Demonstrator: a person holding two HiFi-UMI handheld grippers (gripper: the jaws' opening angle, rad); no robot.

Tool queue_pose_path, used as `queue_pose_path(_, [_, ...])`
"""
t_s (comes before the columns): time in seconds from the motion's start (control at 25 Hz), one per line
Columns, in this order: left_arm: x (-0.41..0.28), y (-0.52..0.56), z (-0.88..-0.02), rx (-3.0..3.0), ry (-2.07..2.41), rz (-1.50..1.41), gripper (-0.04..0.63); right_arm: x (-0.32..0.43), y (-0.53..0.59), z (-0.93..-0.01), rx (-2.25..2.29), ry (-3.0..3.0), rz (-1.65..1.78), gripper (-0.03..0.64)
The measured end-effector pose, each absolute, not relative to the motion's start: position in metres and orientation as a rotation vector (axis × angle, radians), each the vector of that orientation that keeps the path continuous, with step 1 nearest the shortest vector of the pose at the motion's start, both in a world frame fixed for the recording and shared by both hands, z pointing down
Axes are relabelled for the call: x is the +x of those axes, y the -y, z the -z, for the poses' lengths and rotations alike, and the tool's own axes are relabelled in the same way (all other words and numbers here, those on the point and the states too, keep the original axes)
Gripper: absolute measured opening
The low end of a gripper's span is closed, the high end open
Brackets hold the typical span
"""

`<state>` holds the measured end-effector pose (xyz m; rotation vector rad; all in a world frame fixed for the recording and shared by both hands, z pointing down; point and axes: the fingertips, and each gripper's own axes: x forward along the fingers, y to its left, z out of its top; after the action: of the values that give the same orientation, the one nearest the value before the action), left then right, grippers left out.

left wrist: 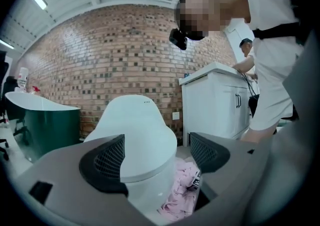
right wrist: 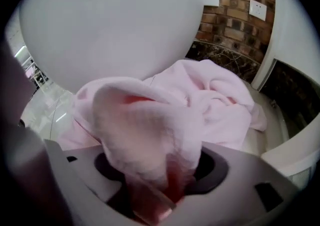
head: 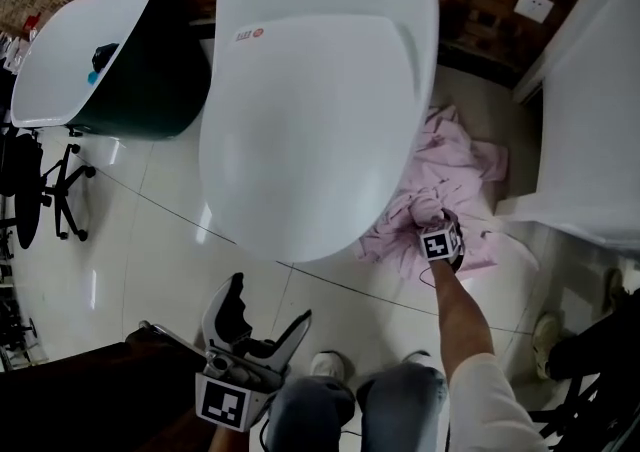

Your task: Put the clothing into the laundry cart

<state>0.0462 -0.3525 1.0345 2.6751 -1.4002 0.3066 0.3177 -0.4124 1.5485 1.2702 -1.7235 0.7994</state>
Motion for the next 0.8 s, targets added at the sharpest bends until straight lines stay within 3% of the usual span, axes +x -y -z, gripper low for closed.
queue_pose_path(0.04, [0.047,0.354,-1.030,2.681,1.396,-0.304,0.396,0.320,0.412,-1.542,1.288,1.732,-0.839,0.241])
queue_pose_path(0.12, [0.051,0.356,-1.018,2.692,1.379,-0.301,0.396,0.321,0.406,-1.522,1.336,1.804,-0.961,0.178])
queue_pose_path(0.36, [0.068,0.354,-0.930,2.679,1.319,-0.321,0.396,0.307,0.402,-1.286,1.546,2.197,-0.982,0.164])
queue_pose_path(0.8, [0.075,0.344,-0.623,2.693,1.344,-0.239,0.397,0.304,0.392,-0.711,1.768,2.622,-0.645,0.161])
